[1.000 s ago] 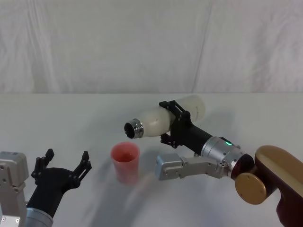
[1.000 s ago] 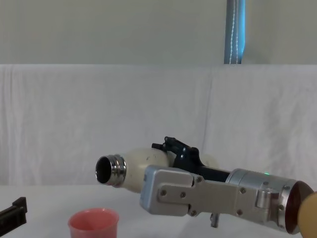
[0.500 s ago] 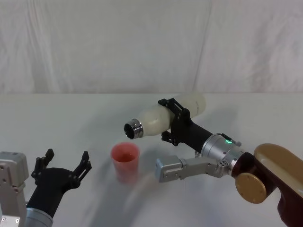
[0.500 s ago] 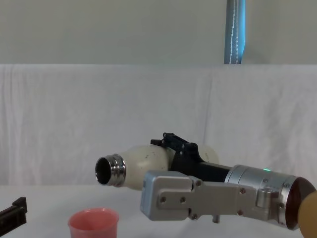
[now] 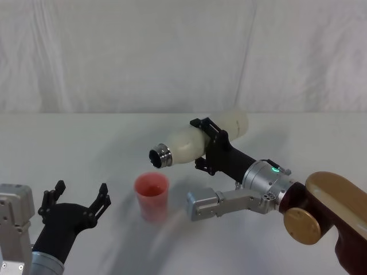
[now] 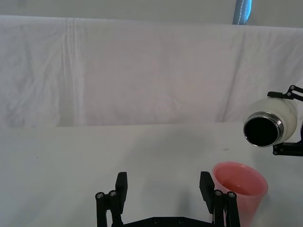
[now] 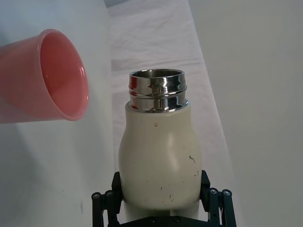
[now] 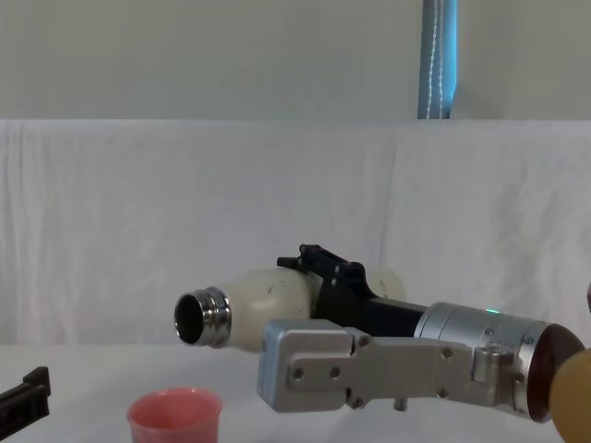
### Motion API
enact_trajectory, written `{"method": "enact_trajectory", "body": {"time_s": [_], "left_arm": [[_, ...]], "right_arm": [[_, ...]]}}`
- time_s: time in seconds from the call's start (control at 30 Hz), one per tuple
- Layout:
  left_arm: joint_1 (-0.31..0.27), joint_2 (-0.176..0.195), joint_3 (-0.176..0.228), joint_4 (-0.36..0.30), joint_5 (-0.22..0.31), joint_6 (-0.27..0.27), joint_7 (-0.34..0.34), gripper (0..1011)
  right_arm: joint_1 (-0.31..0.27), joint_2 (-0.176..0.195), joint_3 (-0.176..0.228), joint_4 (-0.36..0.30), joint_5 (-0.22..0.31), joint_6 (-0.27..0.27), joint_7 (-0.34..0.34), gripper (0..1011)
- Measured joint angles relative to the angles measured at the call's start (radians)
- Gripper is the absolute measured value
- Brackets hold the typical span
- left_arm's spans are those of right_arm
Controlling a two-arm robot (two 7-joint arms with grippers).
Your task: Grasp the thermos with one hand and pour water into the cup lid.
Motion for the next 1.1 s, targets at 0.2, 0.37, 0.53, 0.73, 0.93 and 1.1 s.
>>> {"method": "enact_trajectory", "body": {"time_s": [0.2, 0.37, 0.53, 0.73, 0.93, 1.1], "left_arm": [[0.000, 0.000, 0.000, 0.000, 0.000, 0.000, 0.000, 1001], [0.000, 0.000, 0.000, 0.000, 0.000, 0.000, 0.000, 1001], [0.000, 0.000, 0.000, 0.000, 0.000, 0.000, 0.000, 1001], [0.000, 0.000, 0.000, 0.000, 0.000, 0.000, 0.000, 1001], [0.000, 0.000, 0.000, 0.000, 0.000, 0.000, 0.000, 1001], [0.000, 0.000, 0.000, 0.000, 0.000, 0.000, 0.000, 1001]], "right_arm": [[0.006, 0.001, -0.008, 0.000, -0.013, 0.006, -0.006, 960], [0.010, 0.002, -0.012, 0.001, -0.021, 0.009, -0.010, 960], [0.012, 0.004, -0.017, 0.001, -0.029, 0.011, -0.016, 960], [0.016, 0.007, -0.023, 0.002, -0.040, 0.012, -0.024, 960], [0.018, 0.011, -0.027, 0.002, -0.046, 0.013, -0.028, 960], [0.018, 0.014, -0.028, 0.002, -0.047, 0.014, -0.028, 960]]}}
